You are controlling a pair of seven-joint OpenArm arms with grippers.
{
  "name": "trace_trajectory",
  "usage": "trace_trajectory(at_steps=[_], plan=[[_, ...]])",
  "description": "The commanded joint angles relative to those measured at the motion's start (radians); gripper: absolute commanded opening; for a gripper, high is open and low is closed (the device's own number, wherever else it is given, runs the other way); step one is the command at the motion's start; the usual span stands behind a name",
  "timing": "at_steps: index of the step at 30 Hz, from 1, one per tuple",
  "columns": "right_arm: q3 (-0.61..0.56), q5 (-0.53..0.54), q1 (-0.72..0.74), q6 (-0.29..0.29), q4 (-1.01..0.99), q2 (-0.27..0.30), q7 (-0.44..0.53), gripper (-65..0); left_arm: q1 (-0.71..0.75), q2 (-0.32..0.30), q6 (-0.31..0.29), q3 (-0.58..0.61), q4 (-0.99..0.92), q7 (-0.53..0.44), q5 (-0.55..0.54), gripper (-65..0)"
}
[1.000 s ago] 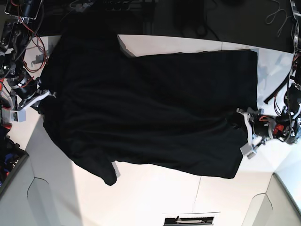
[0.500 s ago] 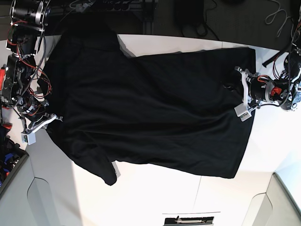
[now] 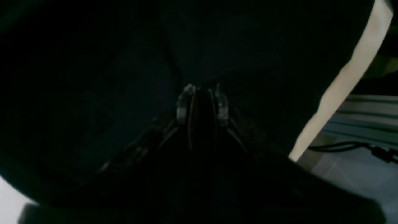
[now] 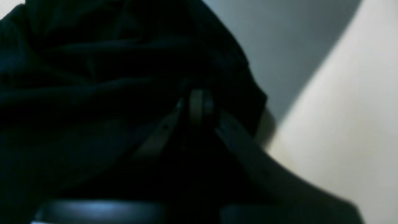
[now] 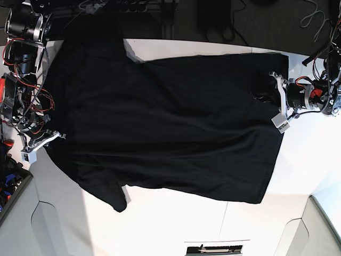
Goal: Layout the t-shirt on the table in an organized manner, then fold the t-shirt properly
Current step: 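Reach the left gripper across the shirt's middle and grasp fabric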
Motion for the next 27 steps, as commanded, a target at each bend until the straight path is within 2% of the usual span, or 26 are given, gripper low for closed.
trace_trajectory(at_steps=[1,4,9,17,19,22,27], plan=[[0.002,-0.002,0.022,-0.009,0.009,0.031,0.007,-65.0,0.018,-0.032,0.061,0.009,-0.022,0.132,0.142,-52.9],[0.002,0.020,0.022,-0.013,0.010,0.055,0.005,-65.0,0.017,-0.063,0.061,0.009,-0.022,0.132,0.085,-52.9],[0.002,0.122,0.021,0.006,0.027,0.076,-0.003,-65.0,-0.017,-0.099,0.061,0.006,0.043,0.131,-0.003,-53.0],[0.002,0.189,0.025,0.021,0.103,0.060,-0.032,-65.0,-0.138,-0.084,0.061,-0.005,0.234,0.124,-0.031,-52.9],[0.002,0.184,0.035,0.021,0.102,0.042,-0.031,-65.0,-0.182,-0.050,0.061,-0.005,0.254,0.098,-0.030,-52.9],[0.002,0.169,0.039,0.024,0.102,0.006,-0.023,-65.0,-0.251,0.037,0.061,-0.005,0.257,0.089,-0.028,-52.9],[0.002,0.062,0.038,0.024,0.099,-0.072,-0.006,-65.0,-0.314,0.249,0.061,-0.003,0.219,-0.001,0.097,-53.0]])
